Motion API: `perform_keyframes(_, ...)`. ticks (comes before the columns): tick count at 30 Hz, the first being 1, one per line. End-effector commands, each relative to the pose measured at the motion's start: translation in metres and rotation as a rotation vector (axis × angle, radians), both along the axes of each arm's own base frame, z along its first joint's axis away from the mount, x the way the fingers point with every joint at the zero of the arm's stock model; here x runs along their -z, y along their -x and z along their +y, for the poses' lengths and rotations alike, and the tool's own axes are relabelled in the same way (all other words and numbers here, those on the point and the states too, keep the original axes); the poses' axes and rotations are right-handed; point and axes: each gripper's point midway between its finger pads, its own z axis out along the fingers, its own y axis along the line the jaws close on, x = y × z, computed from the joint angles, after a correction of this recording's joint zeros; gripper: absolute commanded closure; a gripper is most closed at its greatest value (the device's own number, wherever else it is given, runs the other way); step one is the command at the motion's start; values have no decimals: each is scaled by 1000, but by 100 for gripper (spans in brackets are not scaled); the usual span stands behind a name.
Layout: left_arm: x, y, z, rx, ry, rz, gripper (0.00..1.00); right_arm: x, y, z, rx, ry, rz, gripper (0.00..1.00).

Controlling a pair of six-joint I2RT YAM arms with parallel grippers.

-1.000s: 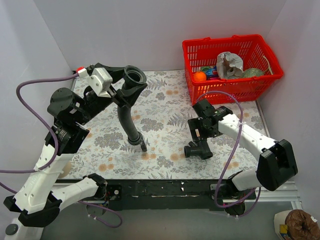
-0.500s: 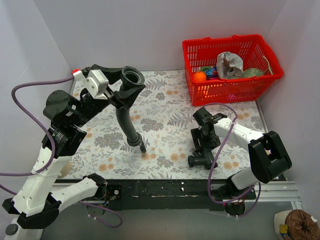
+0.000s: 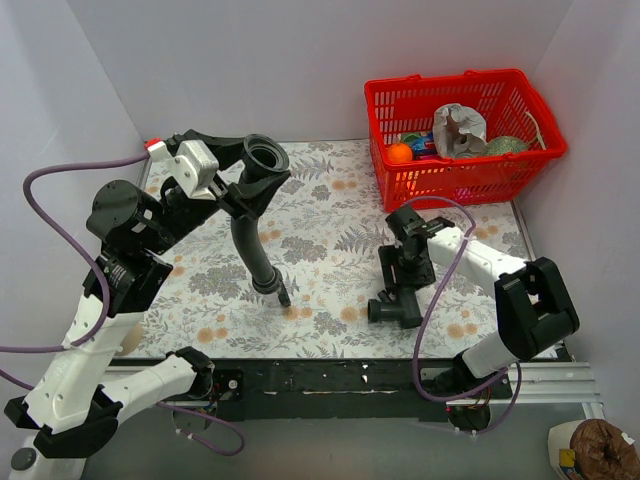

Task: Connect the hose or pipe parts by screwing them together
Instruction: Pick up the adaptor from the center of the board, then install the adaptor on the pipeline.

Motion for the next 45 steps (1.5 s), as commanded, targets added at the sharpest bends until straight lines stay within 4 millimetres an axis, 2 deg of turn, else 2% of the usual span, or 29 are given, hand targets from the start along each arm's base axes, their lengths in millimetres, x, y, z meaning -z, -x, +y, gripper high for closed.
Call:
perform_keyframes(1,-17,15,8,11,30,-60,77,-69,-59,39,-14,-151,-203,99)
perform_keyframes(2,-13,17,7,28,25,-52,76,-105,-78,52,-32,-207,-289,99)
perform_keyframes(3,-9,18,4,43,23,-40,73,-126,-86,58,-48,-240,-340,99)
perform_keyframes(4,2,17,0,63,18,-11,72,-156,-95,64,-63,-282,-410,99)
perform_keyframes(5,1,25,-2,98,24,-25,71,-180,-101,70,-88,-320,-465,99)
perform_keyframes(6,2,28,-3,114,34,-20,69,-233,-113,77,-97,-374,-580,99)
perform_keyframes(8,7,31,-7,149,60,4,65,-285,-117,86,-157,-442,-687,99)
perform_keyframes(9,10,33,-10,171,58,10,64,-337,-120,88,-171,-497,-805,99)
perform_keyframes(12,18,35,-15,207,82,44,62,-410,-112,93,-236,-602,-975,99)
perform_keyframes(13,21,34,-16,214,88,55,61,-455,-104,90,-250,-658,-1094,99)
perform_keyframes(15,27,34,-20,245,116,79,60,-493,-92,90,-282,-727,-1195,99)
perform_keyframes(16,27,37,-23,269,127,72,60,-526,-80,86,-301,-776,-1290,99)
perform_keyframes(19,44,40,-33,339,141,118,61,-564,-58,85,-356,-865,-1386,99)
perform_keyframes(20,39,44,-33,363,160,84,61,-583,-46,84,-383,-904,-1432,99)
perform_keyframes(21,50,44,-38,392,155,105,61,-592,-38,82,-394,-930,-1454,99)
perform_keyframes(23,51,51,-44,456,147,66,62,-605,-24,88,-430,-1022,-1479,99)
perform_keyframes(24,52,51,-47,473,144,63,62,-617,-8,82,-446,-1063,-1520,99)
perform_keyframes(27,50,52,-56,532,132,20,63,-632,15,81,-493,-1176,-1568,99)
perform_keyframes(28,40,56,-57,550,143,-7,63,-634,20,81,-506,-1192,-1571,99)
perform_keyframes(29,40,50,-61,554,143,6,63,-635,26,83,-534,-1215,-1561,99)
perform_keyframes(32,21,48,-64,570,161,-43,62,-639,35,85,-575,-1248,-1560,99)
perform_keyframes(34,19,41,-71,583,145,-47,62,-644,40,83,-589,-1260,-1584,99)
perform_keyframes(35,7,43,-71,586,147,-81,62,-646,42,84,-602,-1265,-1591,99)
perform_keyframes(37,2,38,-75,585,142,-96,61,-649,45,84,-610,-1278,-1592,99)
perform_keyframes(38,-7,39,-74,585,147,-122,61,-649,48,85,-626,-1289,-1584,99)
perform_keyframes(41,-17,36,-78,585,140,-160,59,-648,51,88,-649,-1323,-1568,99)
perform_keyframes(42,-29,39,-76,584,148,-189,59,-649,53,88,-655,-1329,-1570,99)
perform_keyframes(45,-40,38,-79,589,147,-208,57,-647,54,91,-669,-1349,-1558,99)
